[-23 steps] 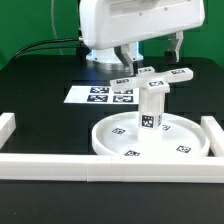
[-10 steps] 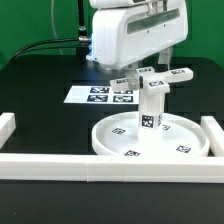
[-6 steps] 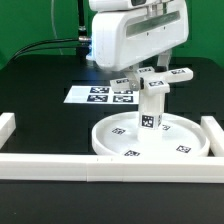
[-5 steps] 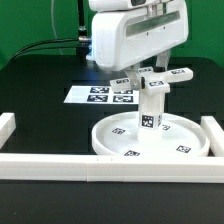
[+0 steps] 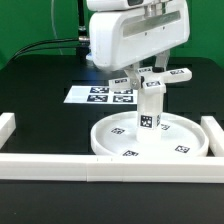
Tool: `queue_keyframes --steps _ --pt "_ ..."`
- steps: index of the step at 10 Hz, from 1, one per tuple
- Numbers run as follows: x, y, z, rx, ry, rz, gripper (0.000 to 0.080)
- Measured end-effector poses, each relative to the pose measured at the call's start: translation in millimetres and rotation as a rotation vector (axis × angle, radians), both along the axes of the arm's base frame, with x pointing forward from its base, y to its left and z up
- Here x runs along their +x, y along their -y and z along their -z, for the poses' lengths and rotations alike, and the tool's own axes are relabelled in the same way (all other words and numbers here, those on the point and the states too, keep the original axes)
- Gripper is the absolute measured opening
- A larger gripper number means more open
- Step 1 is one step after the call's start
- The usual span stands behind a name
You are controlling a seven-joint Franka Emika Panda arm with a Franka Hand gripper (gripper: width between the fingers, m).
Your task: Assemble round table
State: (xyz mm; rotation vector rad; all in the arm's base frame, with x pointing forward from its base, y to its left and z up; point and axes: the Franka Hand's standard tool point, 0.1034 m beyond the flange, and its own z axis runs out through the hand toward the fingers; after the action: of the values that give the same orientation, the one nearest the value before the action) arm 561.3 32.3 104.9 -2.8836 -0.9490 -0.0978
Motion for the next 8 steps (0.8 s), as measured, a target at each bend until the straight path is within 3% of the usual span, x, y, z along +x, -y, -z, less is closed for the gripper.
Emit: queue_keyframes --steps 5,8 --pt "-0.8 -4.1 0.3 0.021 -0.060 0.702 0.0445" --pt "0.1 -5.1 0.0 0.017 -0.063 0.845 0.0445"
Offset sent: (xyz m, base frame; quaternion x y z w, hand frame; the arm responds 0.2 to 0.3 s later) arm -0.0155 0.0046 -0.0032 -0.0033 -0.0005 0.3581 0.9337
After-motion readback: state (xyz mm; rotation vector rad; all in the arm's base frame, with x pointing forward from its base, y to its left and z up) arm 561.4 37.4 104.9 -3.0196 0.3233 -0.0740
